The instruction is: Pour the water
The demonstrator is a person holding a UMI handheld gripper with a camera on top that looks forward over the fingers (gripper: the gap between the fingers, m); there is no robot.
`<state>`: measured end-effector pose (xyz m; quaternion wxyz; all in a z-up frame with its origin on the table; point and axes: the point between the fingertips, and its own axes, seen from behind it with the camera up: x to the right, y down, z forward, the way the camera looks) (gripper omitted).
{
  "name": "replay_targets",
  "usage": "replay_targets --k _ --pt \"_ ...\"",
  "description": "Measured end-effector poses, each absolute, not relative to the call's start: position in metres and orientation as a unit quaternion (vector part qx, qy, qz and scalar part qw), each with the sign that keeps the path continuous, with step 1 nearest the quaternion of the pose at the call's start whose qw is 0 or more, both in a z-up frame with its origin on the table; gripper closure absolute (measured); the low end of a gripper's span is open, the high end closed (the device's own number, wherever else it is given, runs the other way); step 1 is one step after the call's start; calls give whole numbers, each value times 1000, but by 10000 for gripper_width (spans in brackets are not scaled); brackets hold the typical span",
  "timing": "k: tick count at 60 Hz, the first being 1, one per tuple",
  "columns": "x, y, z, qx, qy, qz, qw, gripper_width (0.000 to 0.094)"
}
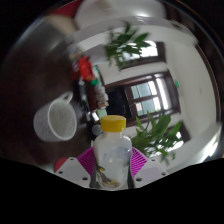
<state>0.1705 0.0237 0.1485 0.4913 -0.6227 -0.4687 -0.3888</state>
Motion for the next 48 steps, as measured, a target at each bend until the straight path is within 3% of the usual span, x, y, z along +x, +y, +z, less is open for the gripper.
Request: replay_targets --k 3,9,24,41,48 --pt "165 22 147 -662 -420 -320 533 504" --pt "180 13 155 -729 -325 -190 572 505" --pt "198 12 127 -790 -103 69 601 506" --pt "212 23 76 -788 -58 87 606 491" --pt "209 19 77 -772 -85 61 626 505"
